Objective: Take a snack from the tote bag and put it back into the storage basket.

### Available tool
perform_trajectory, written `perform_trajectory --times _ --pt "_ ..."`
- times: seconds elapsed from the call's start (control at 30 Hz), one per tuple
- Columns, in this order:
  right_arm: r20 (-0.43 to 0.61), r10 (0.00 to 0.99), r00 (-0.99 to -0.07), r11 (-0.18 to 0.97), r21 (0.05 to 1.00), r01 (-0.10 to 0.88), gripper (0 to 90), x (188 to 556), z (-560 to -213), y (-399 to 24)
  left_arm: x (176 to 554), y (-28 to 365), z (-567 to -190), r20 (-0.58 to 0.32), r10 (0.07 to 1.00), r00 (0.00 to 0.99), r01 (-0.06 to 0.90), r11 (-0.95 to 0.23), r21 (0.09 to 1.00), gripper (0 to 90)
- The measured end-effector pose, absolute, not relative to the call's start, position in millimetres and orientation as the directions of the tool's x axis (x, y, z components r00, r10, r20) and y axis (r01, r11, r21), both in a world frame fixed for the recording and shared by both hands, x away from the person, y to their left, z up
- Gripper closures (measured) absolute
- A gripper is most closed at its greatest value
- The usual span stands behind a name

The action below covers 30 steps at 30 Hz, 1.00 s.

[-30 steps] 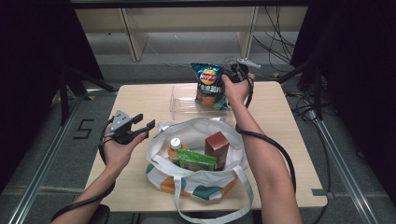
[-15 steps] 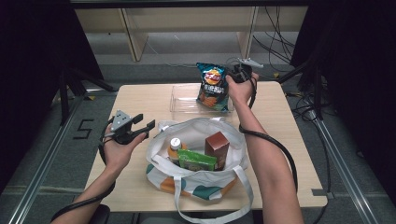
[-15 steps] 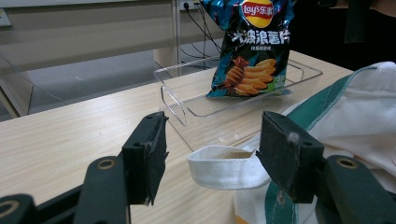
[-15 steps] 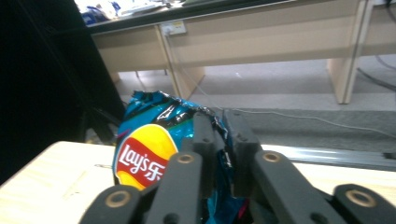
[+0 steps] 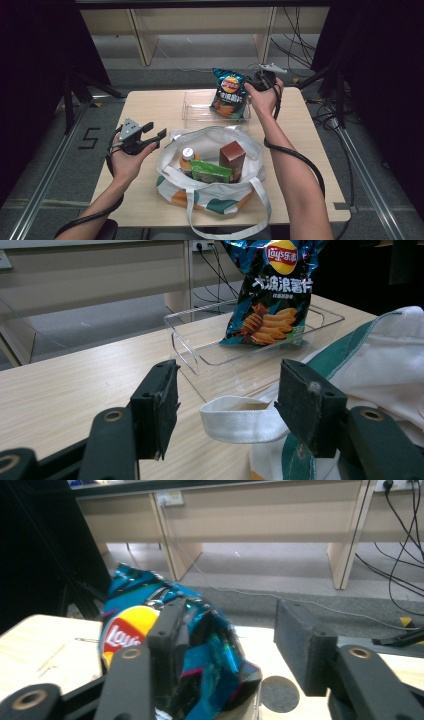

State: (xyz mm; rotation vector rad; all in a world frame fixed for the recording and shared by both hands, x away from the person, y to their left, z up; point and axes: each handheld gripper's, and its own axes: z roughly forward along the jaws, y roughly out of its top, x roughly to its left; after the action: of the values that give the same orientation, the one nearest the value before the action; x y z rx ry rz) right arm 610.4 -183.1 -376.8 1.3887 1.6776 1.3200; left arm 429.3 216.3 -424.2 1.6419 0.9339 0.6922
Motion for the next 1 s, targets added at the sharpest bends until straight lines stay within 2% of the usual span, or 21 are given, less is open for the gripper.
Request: perform_trajectory --times 0.1,0.17,0.4,1.0 --pt "0.127 0.945 -0.301 -0.014 0.936 0.352 44.8 602 -375 -188 429 217 -424 -0.017 0.851 0.525 0.229 -0.122 0.966 40.7" --pt "0.157 0.945 -0.288 -0.038 0.925 0.377 43.5 595 -375 -188 428 217 -424 -0.019 0.856 0.516 0.239 -0.122 0.963 40.7" --pt "0.177 0.926 -0.334 -0.043 0.927 0.372 41.6 570 -371 -193 427 216 -423 -0.02 0.858 0.514 0.238 -0.12 0.964 40.6" --pt "0.172 0.871 -0.461 0.006 0.934 0.358 43.2 504 -359 -196 427 216 -423 -0.015 0.861 0.509 0.243 -0.127 0.962 40.0"
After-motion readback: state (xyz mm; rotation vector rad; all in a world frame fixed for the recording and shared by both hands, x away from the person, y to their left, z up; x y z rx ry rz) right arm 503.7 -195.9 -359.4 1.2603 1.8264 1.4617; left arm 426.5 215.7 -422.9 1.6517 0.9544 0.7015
